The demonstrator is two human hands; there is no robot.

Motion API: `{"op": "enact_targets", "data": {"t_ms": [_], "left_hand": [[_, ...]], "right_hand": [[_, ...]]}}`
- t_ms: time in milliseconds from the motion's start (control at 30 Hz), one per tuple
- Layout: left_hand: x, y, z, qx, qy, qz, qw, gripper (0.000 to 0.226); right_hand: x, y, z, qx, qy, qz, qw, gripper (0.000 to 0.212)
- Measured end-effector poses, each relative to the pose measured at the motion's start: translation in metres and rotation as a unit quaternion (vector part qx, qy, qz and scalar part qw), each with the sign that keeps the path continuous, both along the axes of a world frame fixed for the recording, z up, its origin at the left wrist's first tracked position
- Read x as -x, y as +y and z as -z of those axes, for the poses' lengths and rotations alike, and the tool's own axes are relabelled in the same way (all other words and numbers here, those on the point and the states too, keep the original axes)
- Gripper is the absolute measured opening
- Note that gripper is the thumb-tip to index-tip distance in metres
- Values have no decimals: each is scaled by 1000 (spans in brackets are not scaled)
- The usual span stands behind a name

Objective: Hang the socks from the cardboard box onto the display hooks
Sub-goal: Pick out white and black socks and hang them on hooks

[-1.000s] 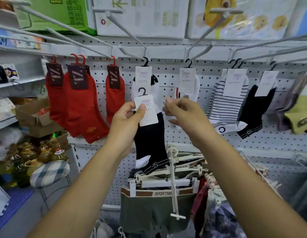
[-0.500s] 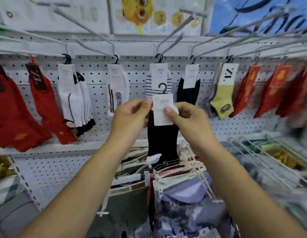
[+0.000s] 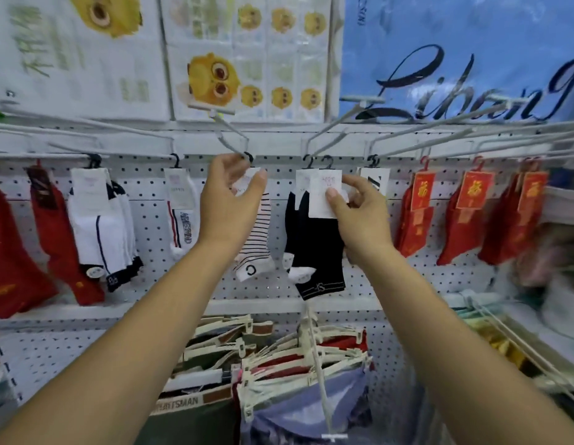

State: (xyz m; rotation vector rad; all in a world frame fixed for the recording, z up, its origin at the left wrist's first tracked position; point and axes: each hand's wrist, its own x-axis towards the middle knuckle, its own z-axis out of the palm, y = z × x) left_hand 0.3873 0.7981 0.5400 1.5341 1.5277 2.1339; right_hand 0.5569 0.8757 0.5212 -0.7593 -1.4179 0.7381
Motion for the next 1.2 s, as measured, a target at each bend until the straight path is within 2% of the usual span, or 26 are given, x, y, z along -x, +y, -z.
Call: {"op": "enact_targets", "data": {"t_ms": [67, 233, 400, 533, 633, 800, 900, 1100, 1200], "left_hand": [[0, 3, 1, 22, 13, -12, 1000, 25], [1, 2, -3, -2, -14, -104, 995, 40], [7, -1, -17, 16, 54, -65, 996, 27], [12, 0, -15, 27, 89, -57, 994, 32], [15, -3, -10, 32, 100, -52, 993, 33], [16, -11, -12, 62, 107, -36, 992, 38], [16, -30, -10, 68, 101, -51, 991, 33], [12, -93, 39, 141, 175, -88, 970, 44], [19, -129, 69, 165, 197, -89, 962, 46]], "right_hand": [[1, 10, -10, -19, -11, 7, 1000, 23], [9, 30, -16, -18, -65, -19, 998, 28], [13, 38, -14, 4, -95, -20, 995, 29], [12, 37, -16, 20, -103, -22, 994, 32], [9, 36, -15, 2, -128, -8, 992, 35], [3, 25, -10, -21, -165, 45, 985, 51], [-2, 6, -6, -62, -198, 68, 976, 48], [-8, -57, 27, -140, -265, -25, 954, 39], [2, -91, 49, -147, -321, -103, 930, 43]]}}
